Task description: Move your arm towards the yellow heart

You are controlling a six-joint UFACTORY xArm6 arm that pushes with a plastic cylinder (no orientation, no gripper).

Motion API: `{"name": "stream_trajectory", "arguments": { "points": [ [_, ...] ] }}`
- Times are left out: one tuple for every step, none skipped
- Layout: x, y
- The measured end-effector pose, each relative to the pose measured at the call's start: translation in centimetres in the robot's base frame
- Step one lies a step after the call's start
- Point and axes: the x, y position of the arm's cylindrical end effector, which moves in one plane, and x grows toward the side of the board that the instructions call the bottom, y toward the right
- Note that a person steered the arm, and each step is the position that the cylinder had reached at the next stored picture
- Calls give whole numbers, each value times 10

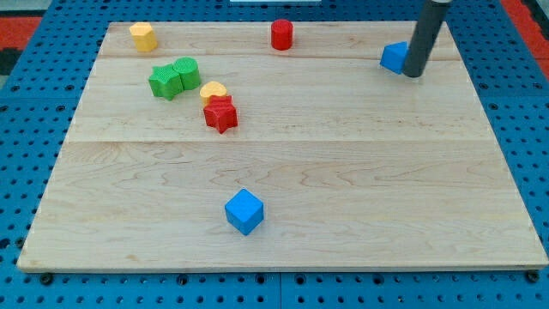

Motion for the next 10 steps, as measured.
{"name": "stream_trajectory", "arguments": {
  "points": [
    [-44, -14],
    [-69, -24],
    [-62, -29],
    [-59, -27],
    [-59, -15],
    [-59, -15],
    [-53, -22],
    [-25, -63],
    [-1, -121],
    [-1, -197]
  ]
}}
